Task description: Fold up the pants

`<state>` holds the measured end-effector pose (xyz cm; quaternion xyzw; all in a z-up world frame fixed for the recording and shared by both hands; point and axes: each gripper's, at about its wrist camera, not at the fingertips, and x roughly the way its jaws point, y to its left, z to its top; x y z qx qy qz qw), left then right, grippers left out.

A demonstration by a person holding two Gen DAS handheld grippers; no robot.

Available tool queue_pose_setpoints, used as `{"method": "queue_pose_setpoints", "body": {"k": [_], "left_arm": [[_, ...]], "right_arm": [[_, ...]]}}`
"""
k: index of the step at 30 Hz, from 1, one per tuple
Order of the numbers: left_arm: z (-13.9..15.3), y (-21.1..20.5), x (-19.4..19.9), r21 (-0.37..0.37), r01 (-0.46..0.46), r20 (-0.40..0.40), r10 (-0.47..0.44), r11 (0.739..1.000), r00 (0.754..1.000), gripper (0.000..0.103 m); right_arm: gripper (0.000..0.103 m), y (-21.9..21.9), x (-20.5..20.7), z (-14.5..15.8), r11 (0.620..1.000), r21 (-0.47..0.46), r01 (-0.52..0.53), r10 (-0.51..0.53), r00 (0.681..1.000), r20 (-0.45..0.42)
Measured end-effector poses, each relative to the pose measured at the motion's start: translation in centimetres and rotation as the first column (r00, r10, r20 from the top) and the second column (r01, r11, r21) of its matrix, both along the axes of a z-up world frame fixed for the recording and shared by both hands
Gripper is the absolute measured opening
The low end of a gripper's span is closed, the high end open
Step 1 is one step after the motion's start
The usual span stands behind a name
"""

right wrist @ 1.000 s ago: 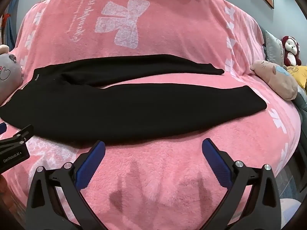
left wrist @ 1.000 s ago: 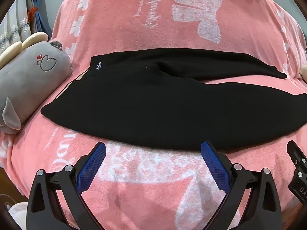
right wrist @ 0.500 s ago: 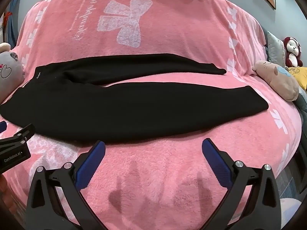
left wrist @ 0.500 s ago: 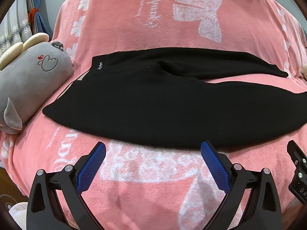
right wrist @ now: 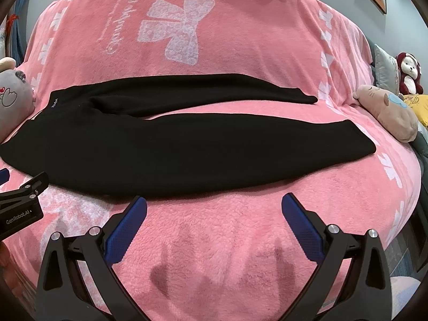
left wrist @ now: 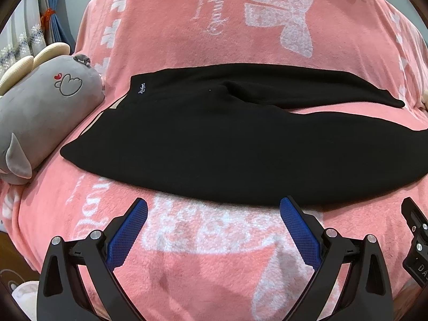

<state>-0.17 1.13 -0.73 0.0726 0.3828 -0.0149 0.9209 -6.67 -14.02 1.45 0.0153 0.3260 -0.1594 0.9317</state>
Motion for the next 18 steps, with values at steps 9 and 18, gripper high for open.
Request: {"method": "queue_pose_setpoints", "body": {"k": [9,18], "left_arm": [[-0.19,0.28,-0.20,0.002,0.005,-0.003,-0.005,1.000,1.000,0.097],[-0.25,0.31,-0.13,0.002,-0.002,-0.009,0.002,1.000,1.000,0.097]], "right_arm": [[0.098,-0.01,-0.01,0.04,1.000,0.001,-0.001,0.001,1.000,0.002],[0.098,-0.11,-0.06,0.00,1.000,0.005,0.005,-0.005,1.000,0.001]]}}
